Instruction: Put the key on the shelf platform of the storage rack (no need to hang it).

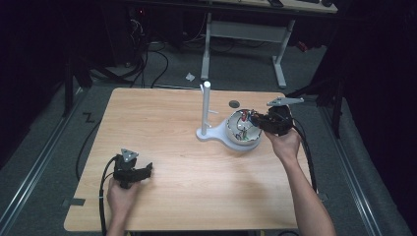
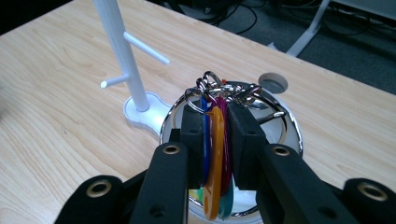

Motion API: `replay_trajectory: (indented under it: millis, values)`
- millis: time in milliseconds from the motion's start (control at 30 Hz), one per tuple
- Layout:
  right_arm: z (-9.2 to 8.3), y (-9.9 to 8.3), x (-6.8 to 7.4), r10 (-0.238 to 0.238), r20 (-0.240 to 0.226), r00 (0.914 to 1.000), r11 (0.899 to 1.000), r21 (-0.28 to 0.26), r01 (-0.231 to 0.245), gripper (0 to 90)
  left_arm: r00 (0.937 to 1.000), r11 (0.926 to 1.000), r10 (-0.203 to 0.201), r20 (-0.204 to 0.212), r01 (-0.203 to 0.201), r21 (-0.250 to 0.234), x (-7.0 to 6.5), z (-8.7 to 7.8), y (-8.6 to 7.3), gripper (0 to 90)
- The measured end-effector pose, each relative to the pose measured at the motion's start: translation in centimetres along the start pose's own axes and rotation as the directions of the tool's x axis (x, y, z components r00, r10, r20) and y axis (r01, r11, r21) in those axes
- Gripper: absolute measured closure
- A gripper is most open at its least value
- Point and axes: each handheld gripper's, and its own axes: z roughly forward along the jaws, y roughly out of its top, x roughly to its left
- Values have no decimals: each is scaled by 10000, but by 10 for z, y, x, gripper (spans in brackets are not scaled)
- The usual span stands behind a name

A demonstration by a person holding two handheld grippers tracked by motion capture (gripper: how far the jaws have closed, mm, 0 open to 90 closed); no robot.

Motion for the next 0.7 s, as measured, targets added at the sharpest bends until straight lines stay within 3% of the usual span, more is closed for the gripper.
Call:
replay_trajectory:
  millis: [367, 700]
  values:
    - [21, -4, 5, -234, 42, 9997, 9981, 572, 231, 783, 10000, 10000, -12, 10, 12, -6, 0, 0, 0, 227]
    - [33, -7, 6, -298, 178, 9994, 9970, 722, 285, 782, 10000, 10000, -17, 14, 17, -8, 0, 0, 0, 227]
